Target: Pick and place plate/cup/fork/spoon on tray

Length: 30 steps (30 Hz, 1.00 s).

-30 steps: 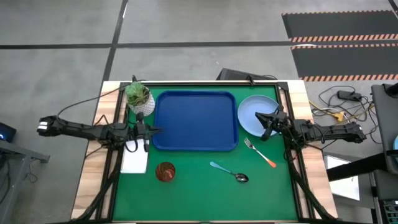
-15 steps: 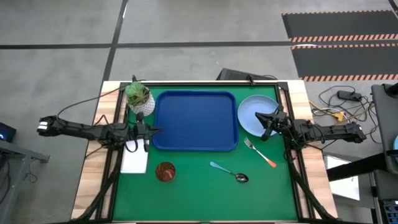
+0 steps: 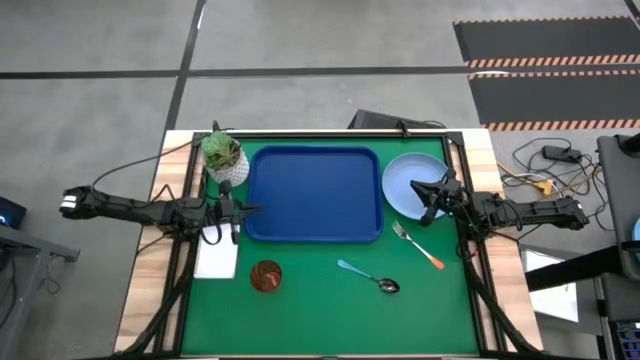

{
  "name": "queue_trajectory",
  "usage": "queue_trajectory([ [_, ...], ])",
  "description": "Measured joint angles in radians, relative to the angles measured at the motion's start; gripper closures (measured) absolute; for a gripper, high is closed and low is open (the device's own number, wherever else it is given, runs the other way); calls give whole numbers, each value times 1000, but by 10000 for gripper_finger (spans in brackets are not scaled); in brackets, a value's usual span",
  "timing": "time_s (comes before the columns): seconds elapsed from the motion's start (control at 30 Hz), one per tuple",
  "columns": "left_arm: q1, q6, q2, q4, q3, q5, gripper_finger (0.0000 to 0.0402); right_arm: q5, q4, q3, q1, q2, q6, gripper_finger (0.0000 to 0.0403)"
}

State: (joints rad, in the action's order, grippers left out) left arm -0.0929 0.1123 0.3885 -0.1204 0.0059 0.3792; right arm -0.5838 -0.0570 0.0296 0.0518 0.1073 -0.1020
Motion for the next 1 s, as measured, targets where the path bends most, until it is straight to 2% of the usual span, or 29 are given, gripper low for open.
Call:
queue_trajectory([
  [0.4, 0, 0, -1, -11, 0, 1, 400, 1, 0, 0, 0, 0, -23, 394],
  [0.5, 0, -8, -2, -54, 0, -8, 400, 65, 7, 0, 1, 0, -244, 394],
  [0.63, -2, -243, 13, -201, 0, -149, 400, 161, 7, 0, 1, 1, -581, 394],
  [0.7, 0, -282, 16, -251, 0, -153, 400, 166, 7, 0, 1, 1, -674, 394],
  [0.8, 0, -282, 15, -275, 1, -139, 400, 173, 8, 0, 1, 1, -748, 394],
  [1.0, 0, -289, 17, -274, 3, -139, 400, 174, -27, -1, 3, 21, -772, 394],
])
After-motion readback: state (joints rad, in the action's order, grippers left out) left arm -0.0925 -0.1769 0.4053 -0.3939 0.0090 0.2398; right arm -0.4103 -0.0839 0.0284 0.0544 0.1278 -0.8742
